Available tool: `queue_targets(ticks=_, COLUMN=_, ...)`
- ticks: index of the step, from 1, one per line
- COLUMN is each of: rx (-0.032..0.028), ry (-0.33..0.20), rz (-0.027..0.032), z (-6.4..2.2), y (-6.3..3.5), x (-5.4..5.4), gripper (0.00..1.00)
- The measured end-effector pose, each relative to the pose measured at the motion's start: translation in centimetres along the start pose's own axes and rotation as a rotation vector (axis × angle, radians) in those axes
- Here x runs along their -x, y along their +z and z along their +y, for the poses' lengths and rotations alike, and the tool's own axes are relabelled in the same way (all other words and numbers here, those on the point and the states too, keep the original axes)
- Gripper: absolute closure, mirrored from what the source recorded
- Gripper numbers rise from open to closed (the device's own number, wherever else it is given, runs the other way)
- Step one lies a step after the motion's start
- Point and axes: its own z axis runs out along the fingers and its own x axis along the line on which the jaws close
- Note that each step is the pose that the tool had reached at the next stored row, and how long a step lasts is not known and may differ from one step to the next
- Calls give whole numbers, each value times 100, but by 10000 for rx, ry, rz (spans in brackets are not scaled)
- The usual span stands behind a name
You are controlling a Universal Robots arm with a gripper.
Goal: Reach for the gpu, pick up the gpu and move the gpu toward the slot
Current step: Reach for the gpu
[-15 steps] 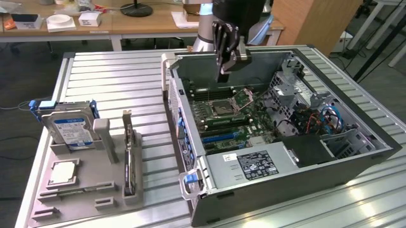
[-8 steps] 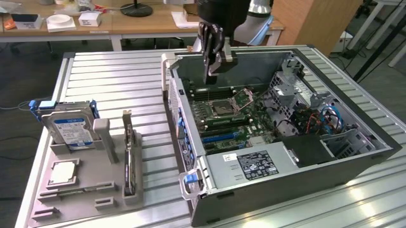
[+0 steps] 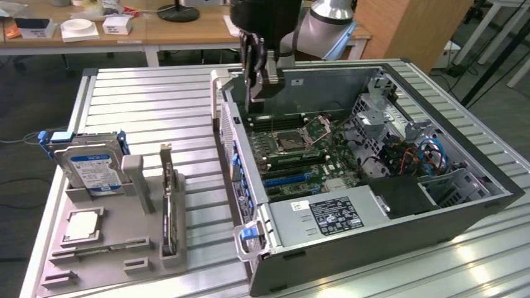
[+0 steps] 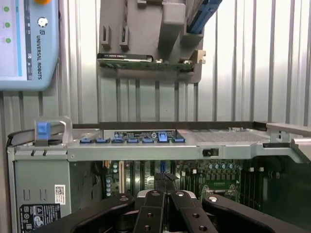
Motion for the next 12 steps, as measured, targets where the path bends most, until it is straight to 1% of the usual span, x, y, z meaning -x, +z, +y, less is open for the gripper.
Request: queue_targets(ticks=12, rx=0, ry=0, rz=0, z=458, y=5, x=-35, gripper=89)
